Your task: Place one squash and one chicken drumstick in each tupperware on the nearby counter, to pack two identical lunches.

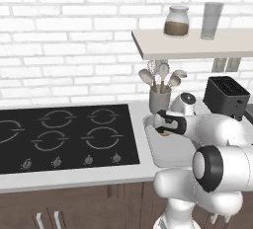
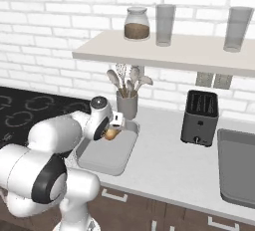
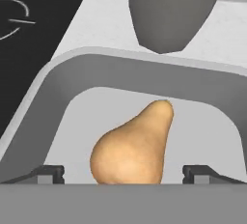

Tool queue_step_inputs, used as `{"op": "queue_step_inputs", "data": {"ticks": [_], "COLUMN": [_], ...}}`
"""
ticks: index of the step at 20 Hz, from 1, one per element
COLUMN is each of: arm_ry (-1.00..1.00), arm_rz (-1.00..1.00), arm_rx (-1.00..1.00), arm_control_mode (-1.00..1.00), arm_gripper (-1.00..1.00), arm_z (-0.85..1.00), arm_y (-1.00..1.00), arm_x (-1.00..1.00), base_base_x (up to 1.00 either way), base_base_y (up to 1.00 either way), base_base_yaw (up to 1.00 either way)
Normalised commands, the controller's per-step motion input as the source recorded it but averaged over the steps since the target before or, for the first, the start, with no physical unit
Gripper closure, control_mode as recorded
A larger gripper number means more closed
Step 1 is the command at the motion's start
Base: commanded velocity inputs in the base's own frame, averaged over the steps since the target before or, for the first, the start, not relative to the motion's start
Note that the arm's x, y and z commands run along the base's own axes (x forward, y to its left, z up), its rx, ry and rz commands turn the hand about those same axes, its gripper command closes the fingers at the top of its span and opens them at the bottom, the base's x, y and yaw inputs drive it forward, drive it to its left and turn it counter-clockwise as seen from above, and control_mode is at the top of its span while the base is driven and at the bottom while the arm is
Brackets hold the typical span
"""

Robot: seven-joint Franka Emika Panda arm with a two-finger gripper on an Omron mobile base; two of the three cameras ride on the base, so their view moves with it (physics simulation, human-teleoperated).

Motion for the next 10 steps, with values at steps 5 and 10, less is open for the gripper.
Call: {"op": "queue_step_inputs", "data": {"ticks": [5,10], "arm_ry": [-0.27,-0.08], "arm_rz": [0.0,-0.02], "arm_rx": [0.0,0.0], "arm_control_mode": [-1.0,-1.0], "arm_gripper": [-1.0,-1.0], "arm_z": [0.81,0.87], "arm_y": [0.0,0.0], "arm_x": [-1.0,-1.0], "base_base_x": [0.0,0.0], "base_base_y": [0.0,0.0], "base_base_yaw": [0.0,0.0]}}
